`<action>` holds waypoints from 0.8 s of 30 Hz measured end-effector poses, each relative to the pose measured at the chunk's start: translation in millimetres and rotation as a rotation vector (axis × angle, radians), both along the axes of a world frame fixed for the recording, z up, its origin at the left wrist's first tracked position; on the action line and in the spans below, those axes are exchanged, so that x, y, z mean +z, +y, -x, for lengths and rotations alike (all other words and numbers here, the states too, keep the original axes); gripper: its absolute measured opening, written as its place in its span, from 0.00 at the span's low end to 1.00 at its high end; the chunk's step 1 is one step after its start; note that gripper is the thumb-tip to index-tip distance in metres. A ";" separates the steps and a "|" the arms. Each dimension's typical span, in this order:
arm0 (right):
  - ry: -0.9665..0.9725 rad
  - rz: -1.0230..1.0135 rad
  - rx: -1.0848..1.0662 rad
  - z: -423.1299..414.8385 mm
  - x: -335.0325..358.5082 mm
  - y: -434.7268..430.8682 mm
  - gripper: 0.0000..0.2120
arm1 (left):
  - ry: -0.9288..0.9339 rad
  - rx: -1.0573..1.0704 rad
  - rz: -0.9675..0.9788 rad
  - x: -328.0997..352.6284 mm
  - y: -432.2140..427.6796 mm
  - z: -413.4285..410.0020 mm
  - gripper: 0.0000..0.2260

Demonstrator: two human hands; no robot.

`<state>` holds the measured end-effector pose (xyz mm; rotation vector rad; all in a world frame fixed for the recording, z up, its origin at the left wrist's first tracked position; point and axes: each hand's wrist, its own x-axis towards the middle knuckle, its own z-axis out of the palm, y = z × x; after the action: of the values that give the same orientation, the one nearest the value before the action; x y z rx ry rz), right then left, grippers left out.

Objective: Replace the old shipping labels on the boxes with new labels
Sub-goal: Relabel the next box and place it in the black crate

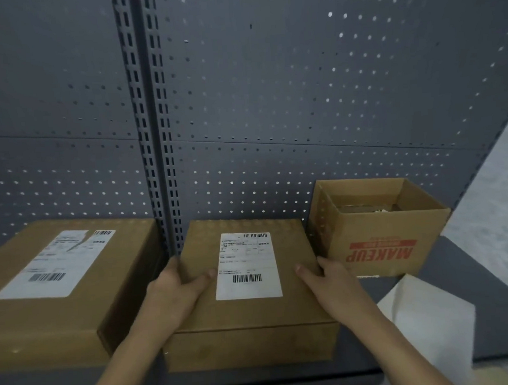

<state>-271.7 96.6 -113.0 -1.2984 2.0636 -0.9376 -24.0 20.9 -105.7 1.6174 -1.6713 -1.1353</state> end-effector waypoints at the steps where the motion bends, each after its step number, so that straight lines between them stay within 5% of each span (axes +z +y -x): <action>1: -0.022 0.015 -0.005 0.0 -1.0 0.2 0.21 | 0.009 0.017 -0.011 -1.5 -0.4 -1.5 0.30; 8: -0.138 0.110 -0.046 -9.0 -2.1 16.5 0.12 | 0.087 0.029 0.027 -5.5 7.8 -18.5 0.14; 16: -0.133 0.233 -0.184 -48.1 2.8 54.4 0.10 | 0.162 -0.071 0.197 -4.2 24.7 -46.3 0.11; 24: -0.075 0.328 -0.420 -91.6 0.5 119.4 0.15 | 0.244 -0.217 0.260 -2.0 36.5 -61.7 0.31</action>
<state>-180.2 216.0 -112.5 -0.9696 2.2324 -1.5381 37.8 57.4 -107.7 1.1132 -1.7763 -1.1131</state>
